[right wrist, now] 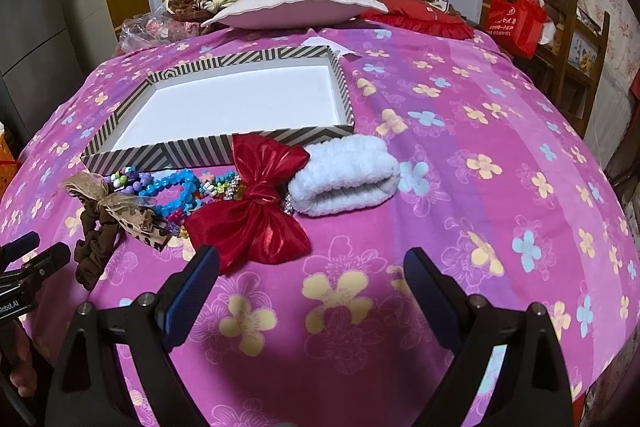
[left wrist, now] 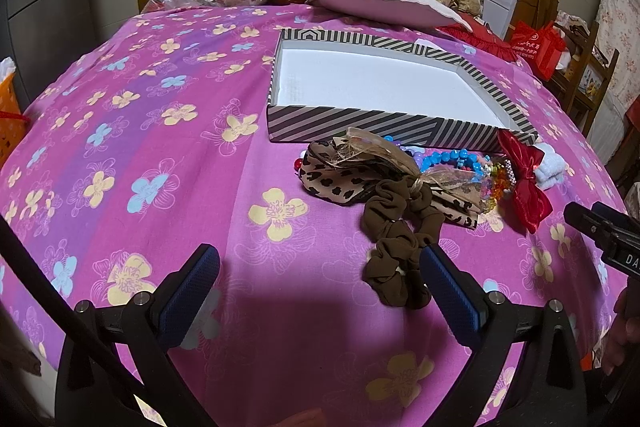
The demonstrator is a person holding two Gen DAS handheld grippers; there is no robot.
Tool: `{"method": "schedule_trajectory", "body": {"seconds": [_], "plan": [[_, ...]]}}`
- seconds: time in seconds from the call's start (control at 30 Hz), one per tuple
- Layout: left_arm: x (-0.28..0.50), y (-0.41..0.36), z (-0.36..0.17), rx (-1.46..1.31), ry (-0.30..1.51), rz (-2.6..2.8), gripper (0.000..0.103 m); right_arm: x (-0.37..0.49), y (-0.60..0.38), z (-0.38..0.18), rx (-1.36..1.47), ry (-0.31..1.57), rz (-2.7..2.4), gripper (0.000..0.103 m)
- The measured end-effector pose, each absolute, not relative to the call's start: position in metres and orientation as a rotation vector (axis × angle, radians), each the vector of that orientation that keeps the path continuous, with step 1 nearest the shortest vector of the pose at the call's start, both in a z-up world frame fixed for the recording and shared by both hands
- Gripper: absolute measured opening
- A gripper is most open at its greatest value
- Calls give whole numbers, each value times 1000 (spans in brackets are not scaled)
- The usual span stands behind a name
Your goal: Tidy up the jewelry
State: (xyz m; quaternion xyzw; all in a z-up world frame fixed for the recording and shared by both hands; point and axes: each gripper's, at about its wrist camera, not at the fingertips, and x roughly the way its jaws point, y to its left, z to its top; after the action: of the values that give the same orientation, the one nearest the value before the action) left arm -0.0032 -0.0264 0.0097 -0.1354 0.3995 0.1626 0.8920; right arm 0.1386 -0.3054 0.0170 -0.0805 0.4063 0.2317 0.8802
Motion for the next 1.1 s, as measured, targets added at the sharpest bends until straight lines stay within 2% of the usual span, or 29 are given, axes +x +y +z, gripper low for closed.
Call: {"method": "schedule_trajectory", "body": {"seconds": [1.1], "plan": [[-3, -26, 10, -282, 828, 339, 75, 138, -306, 17, -170, 840, 484, 96]]}}
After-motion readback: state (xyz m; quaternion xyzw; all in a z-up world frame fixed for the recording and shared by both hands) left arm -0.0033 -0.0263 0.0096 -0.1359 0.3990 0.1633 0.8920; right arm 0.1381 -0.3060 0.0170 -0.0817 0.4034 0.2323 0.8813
